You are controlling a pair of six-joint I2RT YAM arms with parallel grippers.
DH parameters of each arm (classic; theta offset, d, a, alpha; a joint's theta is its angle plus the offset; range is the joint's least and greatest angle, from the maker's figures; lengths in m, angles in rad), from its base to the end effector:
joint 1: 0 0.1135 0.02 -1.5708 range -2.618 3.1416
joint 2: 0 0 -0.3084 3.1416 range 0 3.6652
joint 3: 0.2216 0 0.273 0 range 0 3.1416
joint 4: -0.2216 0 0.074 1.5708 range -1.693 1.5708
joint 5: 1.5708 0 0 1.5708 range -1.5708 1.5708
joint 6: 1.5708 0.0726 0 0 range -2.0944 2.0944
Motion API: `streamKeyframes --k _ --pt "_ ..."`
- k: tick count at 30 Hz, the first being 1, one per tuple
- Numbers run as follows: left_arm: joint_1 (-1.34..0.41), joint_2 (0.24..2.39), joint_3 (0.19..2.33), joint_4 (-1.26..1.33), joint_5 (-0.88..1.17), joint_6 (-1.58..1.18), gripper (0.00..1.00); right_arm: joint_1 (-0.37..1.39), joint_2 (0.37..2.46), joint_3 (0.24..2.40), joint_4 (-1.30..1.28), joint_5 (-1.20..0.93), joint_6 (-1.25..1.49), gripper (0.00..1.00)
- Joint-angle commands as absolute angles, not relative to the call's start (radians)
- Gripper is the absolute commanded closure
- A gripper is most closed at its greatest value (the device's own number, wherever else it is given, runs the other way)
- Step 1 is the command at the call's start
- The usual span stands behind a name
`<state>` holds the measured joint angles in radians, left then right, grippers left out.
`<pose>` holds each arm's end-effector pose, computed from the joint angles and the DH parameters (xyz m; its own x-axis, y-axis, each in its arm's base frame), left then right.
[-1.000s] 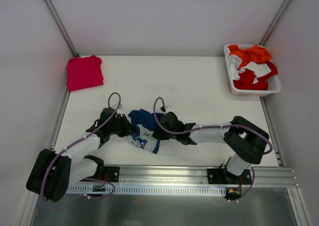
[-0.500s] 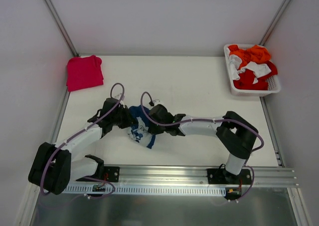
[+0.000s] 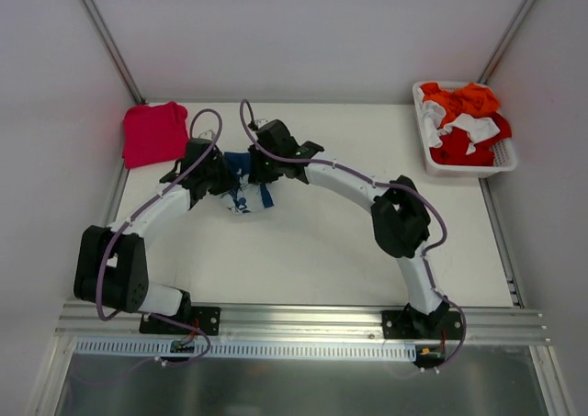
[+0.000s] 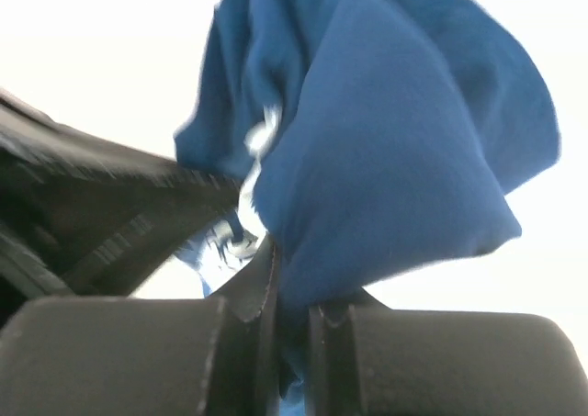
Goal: Fold and stack the t-shirts
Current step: Put the neatly folded tshirt into the corner of the board with both arms
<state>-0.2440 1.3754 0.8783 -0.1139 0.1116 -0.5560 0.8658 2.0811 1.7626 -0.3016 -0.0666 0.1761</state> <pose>0.3304 -0.0906 0.2579 -0.6463 -0.3796 -0.6620 -0.0147 0.8735 -0.4866 0.3602 0.4308 0.2711 -0.5100 -0.3297 -0.7945 -0.7167 0.6735 0.1806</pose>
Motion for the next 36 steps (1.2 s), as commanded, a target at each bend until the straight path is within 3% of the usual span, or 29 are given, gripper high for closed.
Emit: streamKeyframes --k 1,16,36 --pt "-0.229 1.443 0.899 -0.158 0.095 -0.520 1.00 0.845 2.206 1.966 -0.371 -0.198 0.137 1.00" --pt "-0.138 1.571 0.916 -0.156 -0.025 -0.499 1.00 0.799 2.588 2.434 -0.442 -0.382 0.205 1.00" --pt "-0.041 1.434 0.824 -0.189 -0.163 -0.569 1.00 0.810 2.700 2.459 -0.276 -0.587 0.334 0.97"
